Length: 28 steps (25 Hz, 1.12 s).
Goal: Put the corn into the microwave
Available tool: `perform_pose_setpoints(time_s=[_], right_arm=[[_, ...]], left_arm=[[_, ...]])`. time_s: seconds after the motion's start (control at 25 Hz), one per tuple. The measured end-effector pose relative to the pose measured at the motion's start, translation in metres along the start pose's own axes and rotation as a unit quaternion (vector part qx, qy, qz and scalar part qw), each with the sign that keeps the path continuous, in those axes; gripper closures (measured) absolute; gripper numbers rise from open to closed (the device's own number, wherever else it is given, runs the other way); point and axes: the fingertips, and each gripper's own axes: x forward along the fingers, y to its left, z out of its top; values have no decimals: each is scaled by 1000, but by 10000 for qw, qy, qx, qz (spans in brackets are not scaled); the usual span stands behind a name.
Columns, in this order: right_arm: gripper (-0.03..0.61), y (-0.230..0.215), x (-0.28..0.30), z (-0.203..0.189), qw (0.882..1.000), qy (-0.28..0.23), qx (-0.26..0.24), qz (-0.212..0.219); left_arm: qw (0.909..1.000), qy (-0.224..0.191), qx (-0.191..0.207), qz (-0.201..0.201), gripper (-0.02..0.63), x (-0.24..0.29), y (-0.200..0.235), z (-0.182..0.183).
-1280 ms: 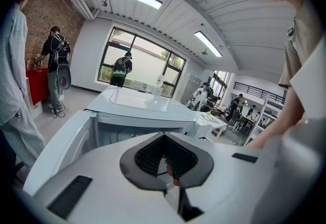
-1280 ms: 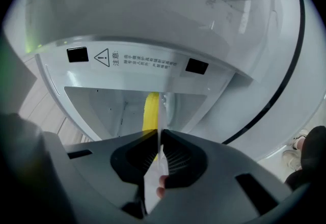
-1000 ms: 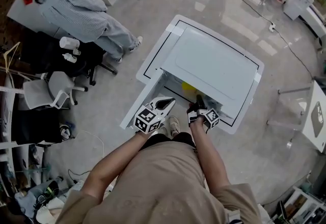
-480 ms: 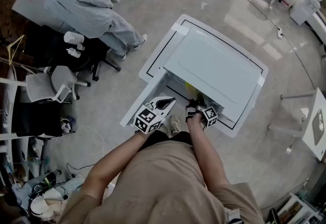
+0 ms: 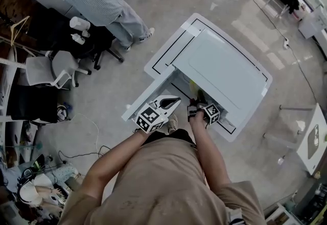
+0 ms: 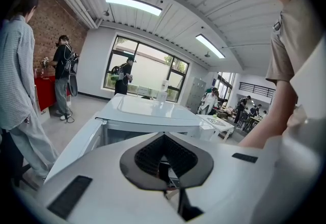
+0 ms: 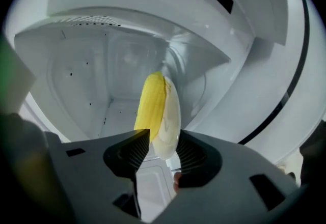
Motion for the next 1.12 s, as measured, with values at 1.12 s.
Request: perform_pose_setpoints(time_s=[1.12], right_arm=[[368,-17,-2,-4,8116,38,-5282,-2494]], left_arm=[[9987,230,21,-447,609,-13,2,-9]])
